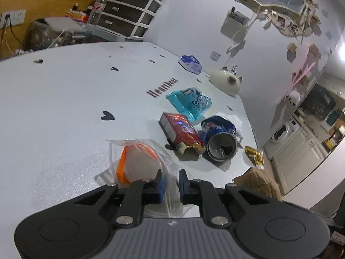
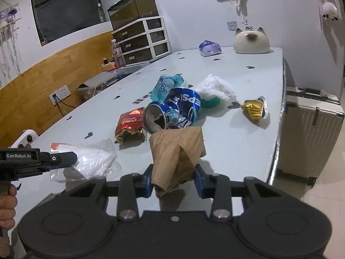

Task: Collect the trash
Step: 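Lift the paper bag with the right tool while the left tool lifts the zip bag, then carry the paper bag and zip bag with both tools over the bin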

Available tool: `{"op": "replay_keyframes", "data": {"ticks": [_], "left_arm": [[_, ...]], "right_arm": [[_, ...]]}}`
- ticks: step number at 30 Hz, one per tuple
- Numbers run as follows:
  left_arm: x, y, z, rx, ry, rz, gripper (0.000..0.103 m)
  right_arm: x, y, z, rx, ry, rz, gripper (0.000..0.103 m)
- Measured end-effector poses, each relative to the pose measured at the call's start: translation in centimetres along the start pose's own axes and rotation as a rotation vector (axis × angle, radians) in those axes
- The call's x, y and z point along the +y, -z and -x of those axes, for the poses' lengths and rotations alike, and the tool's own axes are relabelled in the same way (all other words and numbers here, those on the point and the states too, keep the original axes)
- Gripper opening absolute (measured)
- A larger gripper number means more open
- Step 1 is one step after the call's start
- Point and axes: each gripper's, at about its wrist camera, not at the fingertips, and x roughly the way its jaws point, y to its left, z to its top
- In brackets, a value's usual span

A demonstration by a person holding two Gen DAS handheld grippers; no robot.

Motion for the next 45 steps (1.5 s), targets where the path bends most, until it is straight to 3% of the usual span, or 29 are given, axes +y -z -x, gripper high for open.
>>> {"op": "replay_keyframes", "data": {"ticks": [8, 23, 37, 45], "left_arm": [[-3.1, 1.5, 3.1, -0.047, -0.017, -0.12, 0.005], [-10.6, 6.1, 8.0, -0.149, -0.094, -0.369, 0.005], [-16.6, 10.0, 9.4, -0.161, -0.011, -0.43, 0.005], [-21.3, 12.7, 8.4, -0.128, 0.099, -0.464, 0.005]], "right_arm": [[0.7, 0.8, 3.5, -0.034, 0.031, -0.008, 0.038], [1.3, 2.8, 12.0, -0.138, 0.111, 0.015, 0.038], [-1.2, 5.7, 19.9, -0.221, 0.242, 0.006, 0.038], [-4.3, 7.4, 23.5, -0.248, 0.348, -0.016, 0.038]]}}
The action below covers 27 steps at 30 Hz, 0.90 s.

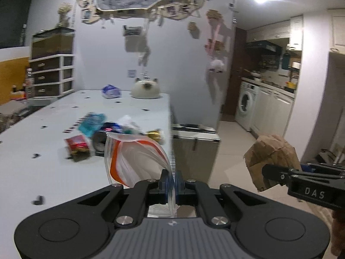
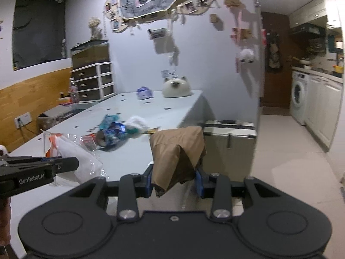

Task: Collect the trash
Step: 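Carry the paper bag and zip bag with both tools over the bin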

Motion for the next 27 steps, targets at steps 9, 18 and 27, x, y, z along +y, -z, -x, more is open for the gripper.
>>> {"op": "replay_keyframes", "data": {"ticks": [9, 18, 27], "left_arm": [[-7.2, 1.6, -3.5, 0.044, 0.13, -0.05, 0.005], [-12.8, 6.0, -9.0, 0.179, 0.21, -0.068, 0.005], [-14.4, 11.8, -16.8, 0.364, 0.217, -0.057, 0.005]], "right_arm": [[-6.7, 2.3, 1.9, 0.006, 0.12, -0.065, 0.038], [-12.6, 7.8, 0.1, 0.099, 0.191, -0.158, 0.038], [-15.9, 14.9, -5.4, 0.217, 0.217, -0.262, 0.038]]}}
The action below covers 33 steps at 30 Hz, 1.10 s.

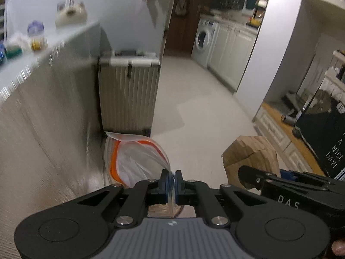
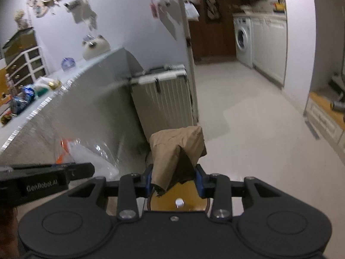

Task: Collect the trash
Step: 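Carry the paper bag and zip bag with both tools over the bin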

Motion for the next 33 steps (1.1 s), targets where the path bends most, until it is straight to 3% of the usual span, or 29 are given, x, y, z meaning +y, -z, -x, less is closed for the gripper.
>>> {"op": "replay_keyframes", "data": {"ticks": [7, 16, 22, 33], "left_arm": [[3.2, 1.1, -8.7, 0.122, -0.039, 0.073, 0.005], [7.0, 1.5, -19.1, 0.231, -0.049, 0.136, 0.005], [7.6, 2.3, -25.8, 0.331, -0.022, 0.106, 0.005], [8.3, 6.2, -33.8, 0.479, 0.031, 0.008, 0.005]], "right_arm": [[-2.1, 3.3, -8.2, 0.094, 0.0, -0.151, 0.039], [-3.2, 6.2, -18.8, 0.187, 0.029, -0.231, 0.039], [-5.1, 7.9, -24.7, 0.248, 0.027, -0.291, 0.039], [-5.7, 8.6, -30.2, 0.391, 0.0, -0.204, 0.04]]}}
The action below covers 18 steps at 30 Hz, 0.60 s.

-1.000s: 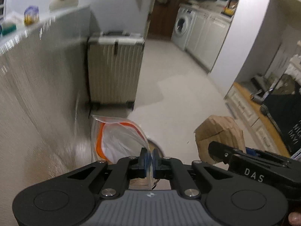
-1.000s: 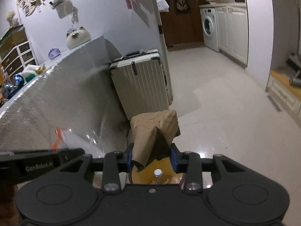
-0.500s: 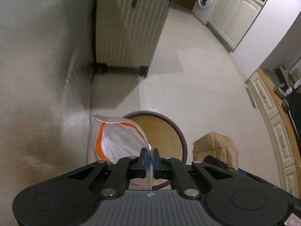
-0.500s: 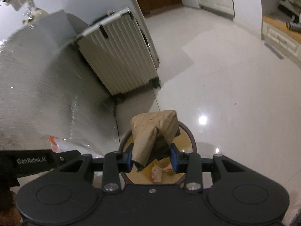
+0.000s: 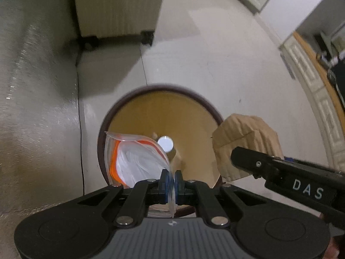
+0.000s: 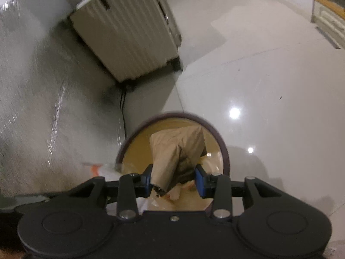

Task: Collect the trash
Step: 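Carry the paper bag and zip bag with both tools over the bin, then open both tools over the bin, dropping the paper bag and zip bag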

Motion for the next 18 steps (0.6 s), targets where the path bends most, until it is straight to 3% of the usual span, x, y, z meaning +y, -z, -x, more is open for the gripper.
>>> {"op": "replay_keyframes", "data": {"ticks": [6, 18], "left_arm": [[-0.2, -0.4, -2.9, 0.05, -0.017, -0.074, 0.005], [0.9, -0.6, -4.3, 0.067, -0.014, -0.054, 0.006]], "right_arm": [[-0.8, -0.1, -2.7, 0.083, 0.003, -0.035, 0.041], [-1.0, -0.2, -5.6, 0.142, -0.006, -0.057, 0.044]]}}
